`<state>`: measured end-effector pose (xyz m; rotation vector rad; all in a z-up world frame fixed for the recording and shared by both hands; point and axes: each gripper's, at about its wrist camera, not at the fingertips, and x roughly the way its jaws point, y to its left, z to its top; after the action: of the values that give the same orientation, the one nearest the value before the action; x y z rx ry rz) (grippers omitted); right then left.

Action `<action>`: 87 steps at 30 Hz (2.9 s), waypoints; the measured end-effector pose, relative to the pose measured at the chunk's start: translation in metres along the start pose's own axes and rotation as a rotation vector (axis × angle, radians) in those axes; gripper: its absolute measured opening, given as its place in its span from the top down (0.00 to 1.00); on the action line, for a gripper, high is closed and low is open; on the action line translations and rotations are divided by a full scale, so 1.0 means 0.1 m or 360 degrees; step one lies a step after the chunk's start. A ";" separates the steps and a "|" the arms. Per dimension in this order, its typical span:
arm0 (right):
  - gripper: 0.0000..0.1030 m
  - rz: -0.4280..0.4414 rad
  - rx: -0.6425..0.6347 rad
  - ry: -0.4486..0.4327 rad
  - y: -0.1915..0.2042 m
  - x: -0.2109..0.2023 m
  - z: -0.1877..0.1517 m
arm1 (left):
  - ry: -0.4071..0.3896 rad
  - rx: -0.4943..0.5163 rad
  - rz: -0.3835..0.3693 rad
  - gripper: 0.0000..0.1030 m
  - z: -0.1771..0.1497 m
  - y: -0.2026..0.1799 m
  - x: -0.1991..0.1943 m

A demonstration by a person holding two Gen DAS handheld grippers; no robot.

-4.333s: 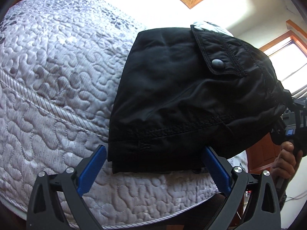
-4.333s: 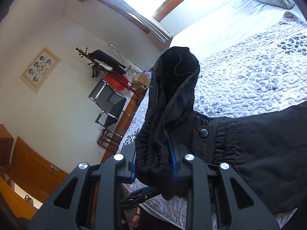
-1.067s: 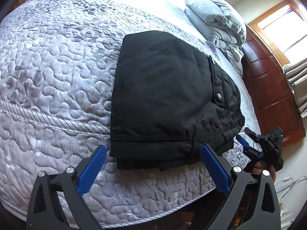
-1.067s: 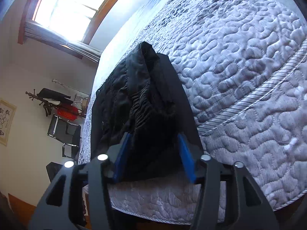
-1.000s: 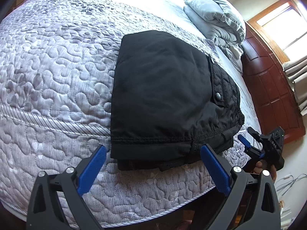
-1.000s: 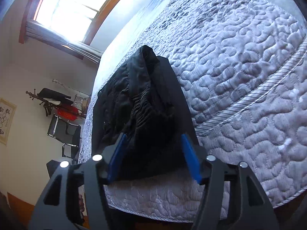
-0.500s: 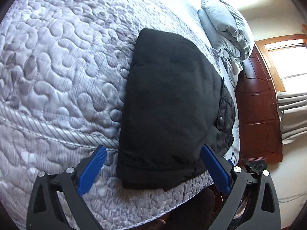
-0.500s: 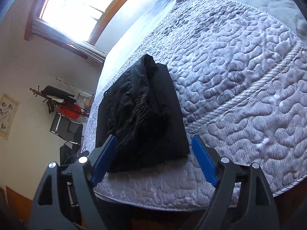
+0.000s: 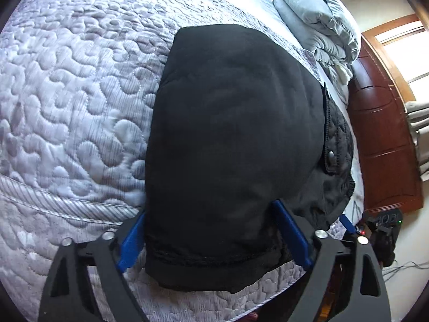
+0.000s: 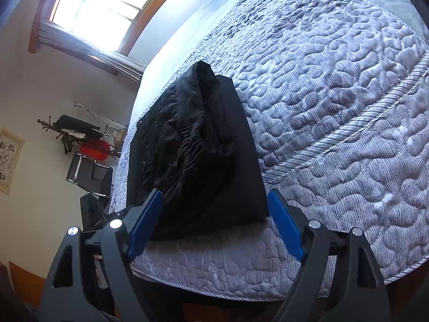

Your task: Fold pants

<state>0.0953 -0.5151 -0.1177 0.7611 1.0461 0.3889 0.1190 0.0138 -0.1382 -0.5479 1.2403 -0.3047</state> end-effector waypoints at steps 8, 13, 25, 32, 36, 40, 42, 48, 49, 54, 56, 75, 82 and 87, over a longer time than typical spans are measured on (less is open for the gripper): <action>0.22 -0.0053 -0.0018 0.0027 0.02 0.08 0.10 | -0.0015 0.0008 0.0041 0.24 -0.01 -0.01 -0.06; 0.18 -0.0090 -0.0103 0.0011 0.11 0.05 0.28 | 0.0012 0.0023 0.0063 0.23 0.06 -0.07 -0.02; 0.13 -0.0269 -0.0475 0.0133 0.47 0.42 0.72 | 0.0009 0.0305 0.0298 0.13 0.30 -0.48 0.04; 0.13 -0.0171 -0.0448 0.0242 0.35 0.67 0.85 | -0.0032 0.0445 0.0379 0.09 0.56 -0.61 0.06; 0.12 -0.0099 -0.0441 0.0294 0.28 0.77 0.86 | 0.0000 0.0457 0.0359 0.06 0.69 -0.64 0.16; 0.11 -0.0055 -0.0424 0.0354 0.21 0.89 0.88 | 0.0096 0.0353 0.0198 0.04 0.77 -0.51 0.29; 0.11 -0.0018 -0.0399 0.0386 0.16 0.95 0.91 | 0.0151 0.0256 0.0107 0.03 0.81 -0.37 0.36; 0.07 0.0129 -0.0339 0.0502 0.07 1.13 0.95 | 0.0274 -0.0016 -0.0254 0.03 0.90 -0.02 0.59; 0.06 0.0151 -0.0336 0.0518 0.06 1.16 0.96 | 0.0285 -0.0029 -0.0280 0.03 0.92 0.00 0.61; 0.02 0.0228 -0.0316 0.0571 0.03 1.26 0.97 | 0.0304 -0.0097 -0.0392 0.04 0.96 0.05 0.67; 0.02 0.0249 -0.0325 0.0583 0.05 1.26 0.96 | 0.0320 -0.0102 -0.0398 0.04 0.98 0.05 0.67; 0.67 0.0277 -0.0488 0.0377 0.52 1.09 0.78 | 0.0208 -0.0060 -0.0489 0.66 1.07 -0.10 0.56; 0.70 0.0324 -0.0556 0.0278 0.82 0.91 0.85 | 0.0071 -0.0050 -0.0601 0.76 1.10 -0.16 0.45; 0.70 0.0367 -0.0612 0.0218 0.92 0.84 1.09 | -0.0067 -0.0014 -0.0663 0.76 1.26 -0.22 0.22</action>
<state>0.2364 -0.4407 -0.0724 0.5137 0.9733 0.8243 0.2469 0.0126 -0.1166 -0.8167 1.0807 -0.6344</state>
